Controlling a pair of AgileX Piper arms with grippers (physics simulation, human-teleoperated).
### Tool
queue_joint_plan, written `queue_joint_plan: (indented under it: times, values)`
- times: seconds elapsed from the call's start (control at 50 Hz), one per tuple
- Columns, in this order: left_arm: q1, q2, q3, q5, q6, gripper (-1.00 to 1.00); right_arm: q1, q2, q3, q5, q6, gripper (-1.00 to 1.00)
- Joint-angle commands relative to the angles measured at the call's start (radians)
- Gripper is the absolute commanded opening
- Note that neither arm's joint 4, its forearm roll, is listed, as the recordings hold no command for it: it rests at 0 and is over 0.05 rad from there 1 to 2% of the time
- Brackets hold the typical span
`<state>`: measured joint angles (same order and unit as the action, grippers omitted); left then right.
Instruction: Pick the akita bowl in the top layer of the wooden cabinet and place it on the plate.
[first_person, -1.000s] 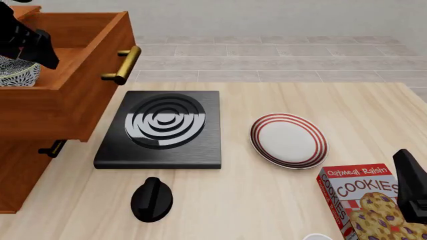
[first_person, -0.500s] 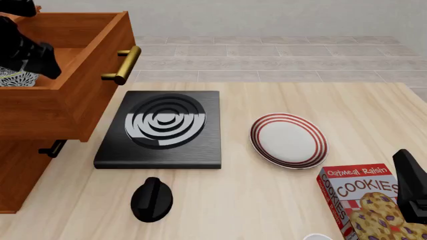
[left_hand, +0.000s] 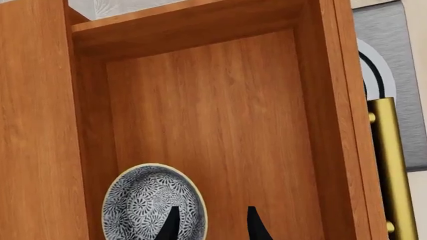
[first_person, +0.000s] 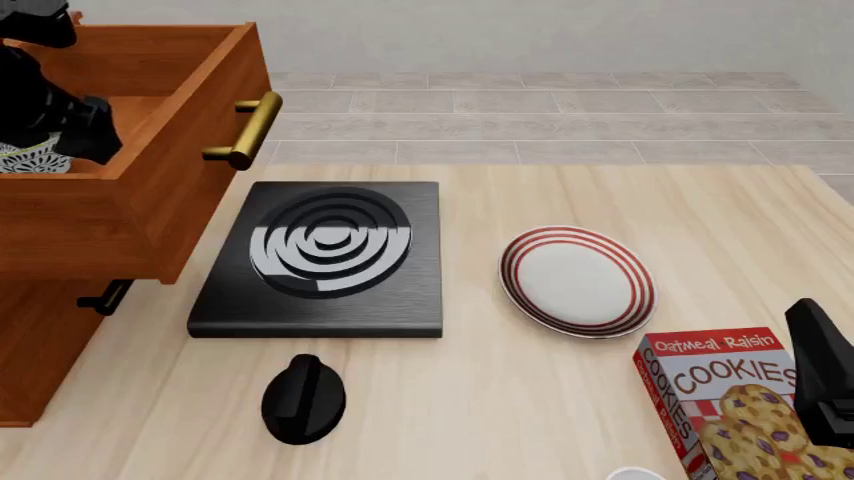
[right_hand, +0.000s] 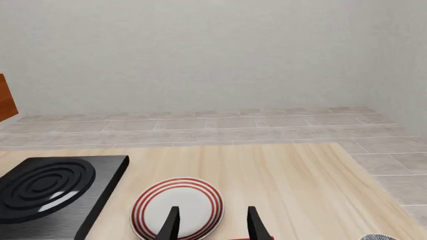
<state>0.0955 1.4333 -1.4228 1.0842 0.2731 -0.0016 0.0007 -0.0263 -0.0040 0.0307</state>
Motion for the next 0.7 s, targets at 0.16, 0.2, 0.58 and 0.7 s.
queue_joint_plan:
  times: [0.16, 0.2, 0.58, 0.7]
  values:
    - [-0.007, -0.011, 0.042, -0.045, -0.001, 1.00, 0.000, 0.000, 0.000, 0.000, 0.000, 1.00]
    - [-0.012, -0.010, 0.044, -0.048, -0.006, 1.00, 0.001, 0.000, 0.000, 0.000, 0.000, 1.00]
    - [-0.070, -0.034, 0.053, -0.071, 0.016, -1.00, 0.000, 0.000, 0.000, 0.000, 0.000, 1.00]
    - [-0.082, -0.039, 0.047, -0.071, 0.013, -1.00, 0.000, 0.000, 0.000, 0.000, 0.000, 1.00]
